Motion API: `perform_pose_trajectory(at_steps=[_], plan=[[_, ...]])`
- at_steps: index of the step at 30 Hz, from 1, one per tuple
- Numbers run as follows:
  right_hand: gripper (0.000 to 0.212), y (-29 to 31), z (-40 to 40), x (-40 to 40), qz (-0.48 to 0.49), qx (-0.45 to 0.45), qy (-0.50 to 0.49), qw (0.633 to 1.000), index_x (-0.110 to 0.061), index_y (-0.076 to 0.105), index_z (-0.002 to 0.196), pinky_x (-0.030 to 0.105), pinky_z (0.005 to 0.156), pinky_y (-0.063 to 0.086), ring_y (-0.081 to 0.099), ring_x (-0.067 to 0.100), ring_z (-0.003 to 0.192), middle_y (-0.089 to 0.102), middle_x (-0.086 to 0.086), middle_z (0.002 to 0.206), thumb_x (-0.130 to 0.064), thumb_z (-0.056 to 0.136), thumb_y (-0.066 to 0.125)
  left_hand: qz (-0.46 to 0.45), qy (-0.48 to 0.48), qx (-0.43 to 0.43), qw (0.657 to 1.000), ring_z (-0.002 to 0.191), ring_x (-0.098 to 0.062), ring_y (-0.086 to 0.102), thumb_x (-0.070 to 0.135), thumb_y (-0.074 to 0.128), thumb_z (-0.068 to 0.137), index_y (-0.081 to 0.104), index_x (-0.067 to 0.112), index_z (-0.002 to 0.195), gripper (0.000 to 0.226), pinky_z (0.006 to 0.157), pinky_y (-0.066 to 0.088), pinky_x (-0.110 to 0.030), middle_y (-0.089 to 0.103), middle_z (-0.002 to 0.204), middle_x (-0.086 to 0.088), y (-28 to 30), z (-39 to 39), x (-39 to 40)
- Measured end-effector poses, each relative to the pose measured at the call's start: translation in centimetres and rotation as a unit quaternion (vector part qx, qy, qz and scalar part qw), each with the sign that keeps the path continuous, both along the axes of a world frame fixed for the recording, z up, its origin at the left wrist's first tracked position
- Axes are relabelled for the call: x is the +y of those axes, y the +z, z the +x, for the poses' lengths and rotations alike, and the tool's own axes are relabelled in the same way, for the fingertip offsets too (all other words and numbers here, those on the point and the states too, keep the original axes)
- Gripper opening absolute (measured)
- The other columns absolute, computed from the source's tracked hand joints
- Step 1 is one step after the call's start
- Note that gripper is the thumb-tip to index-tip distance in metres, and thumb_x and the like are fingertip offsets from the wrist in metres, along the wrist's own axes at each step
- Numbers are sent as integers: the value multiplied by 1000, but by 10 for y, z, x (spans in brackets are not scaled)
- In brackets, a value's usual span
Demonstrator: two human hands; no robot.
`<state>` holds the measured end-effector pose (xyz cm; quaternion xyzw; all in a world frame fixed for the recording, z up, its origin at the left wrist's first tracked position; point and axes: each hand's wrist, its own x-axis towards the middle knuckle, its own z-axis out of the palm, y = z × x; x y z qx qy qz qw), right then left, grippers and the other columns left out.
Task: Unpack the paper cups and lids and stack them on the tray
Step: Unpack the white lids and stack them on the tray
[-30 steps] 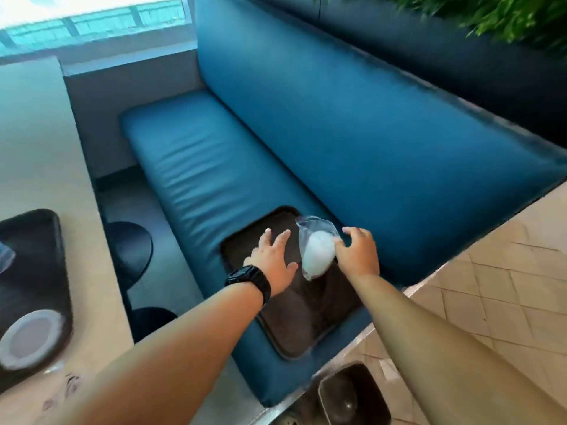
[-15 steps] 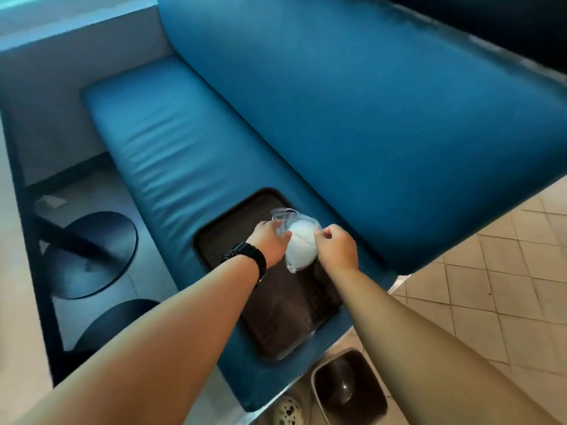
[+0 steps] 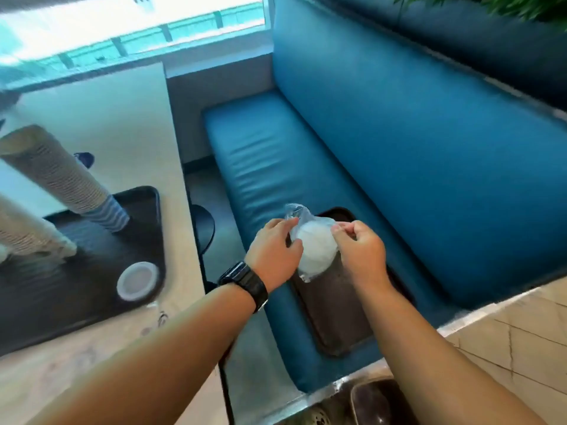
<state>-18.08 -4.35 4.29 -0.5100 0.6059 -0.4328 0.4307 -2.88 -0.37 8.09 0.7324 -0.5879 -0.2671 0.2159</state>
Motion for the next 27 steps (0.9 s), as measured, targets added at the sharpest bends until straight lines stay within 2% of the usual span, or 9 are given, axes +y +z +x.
perform_pose_trajectory(at_steps=[2, 5, 8, 11, 13, 18, 24, 25, 27], plan=[[18, 26, 30, 19, -23, -34, 33, 999, -17, 61, 69, 39, 81, 51, 63, 16, 81, 70, -5, 85, -21, 86, 66, -42, 33, 4, 999, 130, -16, 47, 21, 55, 95, 51, 18, 142, 47, 111, 32, -24, 51, 141, -1, 29, 29, 31], [21, 66, 74, 50, -59, -72, 93, 991, -20, 58, 64, 38, 85, 51, 65, 15, 88, 71, -7, 92, -28, 82, 64, -99, 75, 1, 992, 125, -15, 51, 23, 55, 93, 56, 17, 137, 44, 105, 29, -14, 55, 135, -1, 68, 72, 79], [20, 104, 121, 85, -91, -107, 136, 981, -20, 56, 61, 28, 85, 48, 64, 9, 89, 71, -6, 95, -30, 78, 62, -134, 114, -7, 984, 121, -11, 53, 19, 55, 94, 59, 18, 134, 41, 100, 29, -10, 55, 128, 4, 101, 114, 132], [24, 129, 159, 123, -115, -135, 165, 970, -16, 57, 62, 16, 76, 46, 63, 5, 87, 72, 0, 100, -20, 84, 66, -162, 148, 2, 976, 113, -7, 56, 16, 56, 94, 60, 17, 133, 39, 103, 37, -15, 55, 124, 5, 124, 147, 183], [24, 137, 181, 152, -122, -144, 189, 964, -14, 58, 63, 16, 74, 46, 64, 4, 86, 72, -4, 97, -18, 86, 65, -175, 166, 2, 971, 104, -2, 55, 17, 56, 95, 61, 20, 131, 37, 94, 37, -7, 55, 121, 7, 133, 169, 222], [26, 140, 226, 225, -129, -151, 225, 954, -13, 56, 60, 21, 78, 48, 65, 6, 87, 72, -3, 93, -16, 85, 64, -186, 207, 41, 960, 100, 3, 58, 18, 56, 95, 62, 28, 127, 34, 90, 43, -11, 57, 121, 10, 131, 216, 301], [28, 116, 262, 296, -140, -102, 251, 952, -5, 57, 63, 30, 78, 51, 65, 12, 88, 72, -5, 94, -18, 86, 65, -183, 190, 84, 961, 102, 4, 60, 8, 60, 92, 59, 25, 131, 43, 83, 45, -3, 57, 128, 6, 99, 259, 364], [28, 111, 266, 306, -145, -89, 258, 951, -5, 57, 63, 28, 77, 51, 65, 11, 88, 71, -8, 93, -18, 87, 66, -178, 178, 84, 964, 103, 4, 59, 6, 60, 89, 56, 25, 133, 48, 86, 46, -5, 55, 130, 4, 93, 266, 373], [30, 101, 270, 320, -142, -79, 268, 950, -8, 57, 61, 22, 74, 48, 64, 6, 86, 71, -12, 92, -16, 88, 67, -162, 154, 78, 972, 111, -1, 56, 13, 59, 81, 50, 31, 137, 59, 98, 49, -22, 50, 132, 7, 78, 275, 386]])
